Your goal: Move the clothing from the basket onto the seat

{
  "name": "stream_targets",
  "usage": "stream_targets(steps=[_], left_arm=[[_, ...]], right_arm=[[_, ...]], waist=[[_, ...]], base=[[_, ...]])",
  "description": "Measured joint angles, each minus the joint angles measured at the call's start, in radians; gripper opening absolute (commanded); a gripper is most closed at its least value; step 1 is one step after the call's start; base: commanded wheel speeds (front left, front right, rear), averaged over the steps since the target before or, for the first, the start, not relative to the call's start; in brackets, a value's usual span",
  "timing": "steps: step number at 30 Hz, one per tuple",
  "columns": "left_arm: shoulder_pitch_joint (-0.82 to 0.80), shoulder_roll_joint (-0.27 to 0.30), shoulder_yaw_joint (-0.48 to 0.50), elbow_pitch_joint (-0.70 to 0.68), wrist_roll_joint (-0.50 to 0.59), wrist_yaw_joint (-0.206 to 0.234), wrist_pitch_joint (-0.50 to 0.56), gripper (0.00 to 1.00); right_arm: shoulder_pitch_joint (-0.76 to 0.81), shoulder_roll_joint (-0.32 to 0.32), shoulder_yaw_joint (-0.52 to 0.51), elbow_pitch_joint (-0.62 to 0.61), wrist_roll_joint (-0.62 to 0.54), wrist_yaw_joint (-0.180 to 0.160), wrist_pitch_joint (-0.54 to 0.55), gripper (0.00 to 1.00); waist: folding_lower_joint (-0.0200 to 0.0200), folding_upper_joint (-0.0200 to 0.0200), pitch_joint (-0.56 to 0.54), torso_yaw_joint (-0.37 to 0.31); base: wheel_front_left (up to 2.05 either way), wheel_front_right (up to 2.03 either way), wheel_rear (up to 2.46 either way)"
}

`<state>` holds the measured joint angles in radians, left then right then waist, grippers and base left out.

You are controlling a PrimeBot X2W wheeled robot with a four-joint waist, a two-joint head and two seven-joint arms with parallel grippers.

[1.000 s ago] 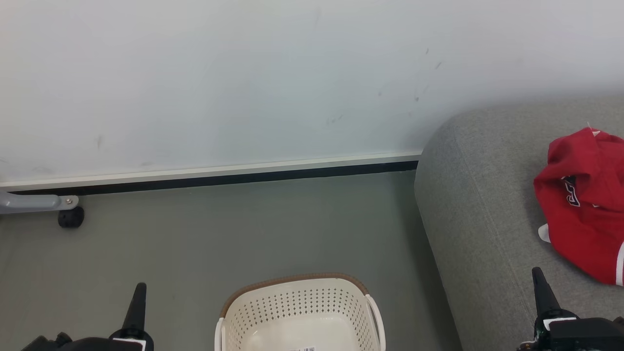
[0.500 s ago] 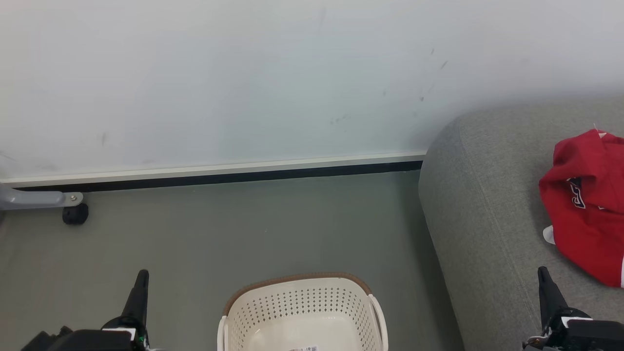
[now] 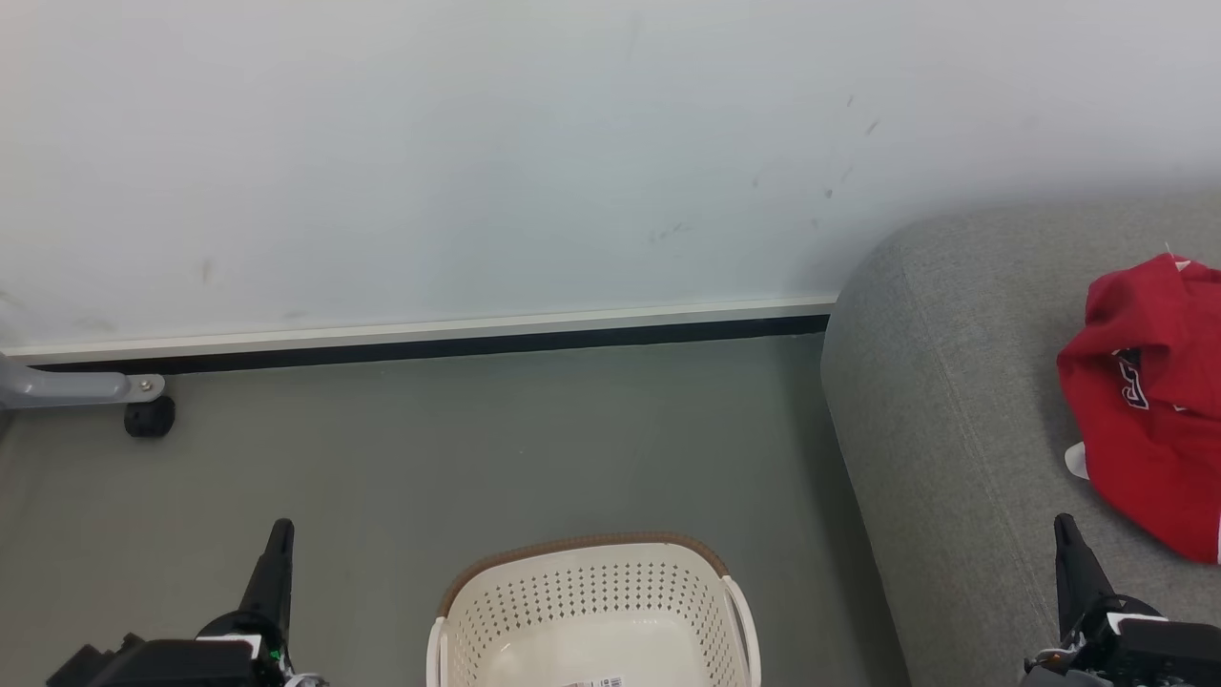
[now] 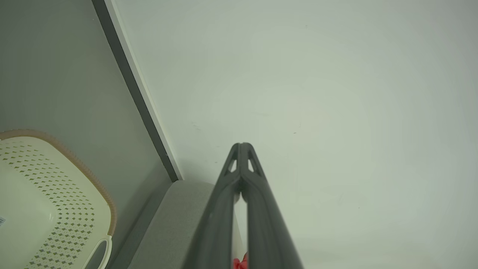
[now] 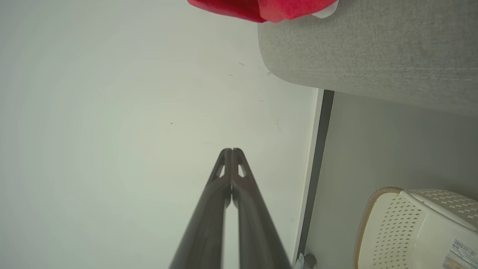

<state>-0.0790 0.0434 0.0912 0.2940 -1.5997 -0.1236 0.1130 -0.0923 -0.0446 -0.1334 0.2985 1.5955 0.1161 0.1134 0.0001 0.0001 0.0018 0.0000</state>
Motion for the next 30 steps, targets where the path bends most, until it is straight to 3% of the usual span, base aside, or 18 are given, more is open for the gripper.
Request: stream_targets(steps=[30], left_arm=[[0.0, 0.0, 0.0, 0.001, -0.001, 0.0, 0.0, 0.0]], right_arm=[[0.0, 0.0, 0.0, 0.0, 0.0, 0.004, 0.0, 0.0]], waist=[[0.0, 0.0, 0.0, 0.0]], base=[[0.0, 0.0, 0.0]])
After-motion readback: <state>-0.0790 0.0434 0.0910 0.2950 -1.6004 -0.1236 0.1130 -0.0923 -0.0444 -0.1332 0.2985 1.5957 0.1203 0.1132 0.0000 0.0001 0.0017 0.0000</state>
